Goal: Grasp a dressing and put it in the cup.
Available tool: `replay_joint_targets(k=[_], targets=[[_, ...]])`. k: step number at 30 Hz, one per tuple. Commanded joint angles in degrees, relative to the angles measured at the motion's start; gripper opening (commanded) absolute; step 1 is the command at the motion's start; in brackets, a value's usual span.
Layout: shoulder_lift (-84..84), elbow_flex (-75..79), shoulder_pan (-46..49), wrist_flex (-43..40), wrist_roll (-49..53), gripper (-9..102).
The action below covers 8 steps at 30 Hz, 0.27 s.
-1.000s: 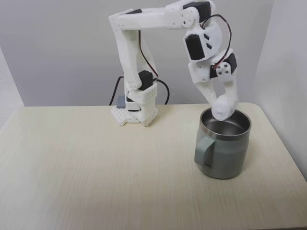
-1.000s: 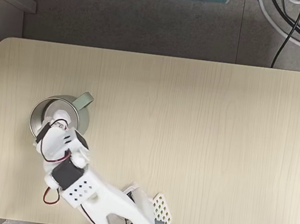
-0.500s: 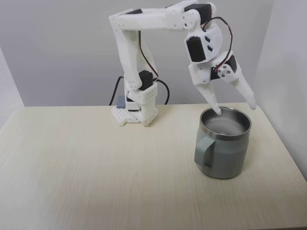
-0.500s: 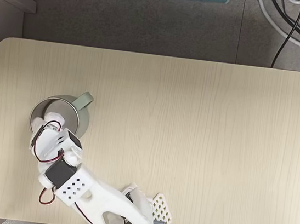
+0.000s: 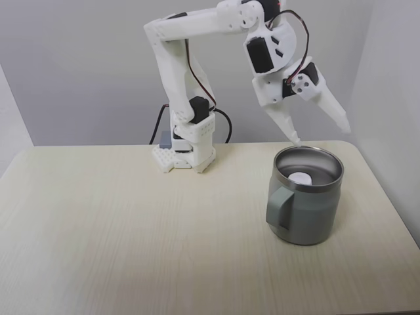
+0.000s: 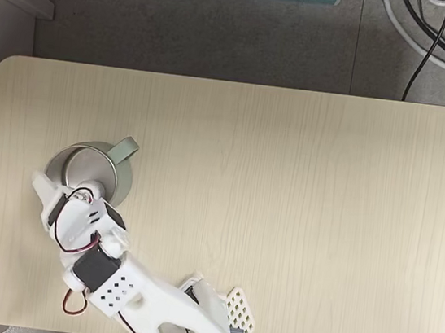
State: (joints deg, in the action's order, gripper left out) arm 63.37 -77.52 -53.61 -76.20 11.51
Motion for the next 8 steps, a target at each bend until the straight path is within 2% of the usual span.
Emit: replay_joint_targets(k=[1,8], targets=[[-0.79,-1.23,-0.53,-0.26,0.18,30],[-0.79,-1.05,-0.88,-0.79,0.62,30]])
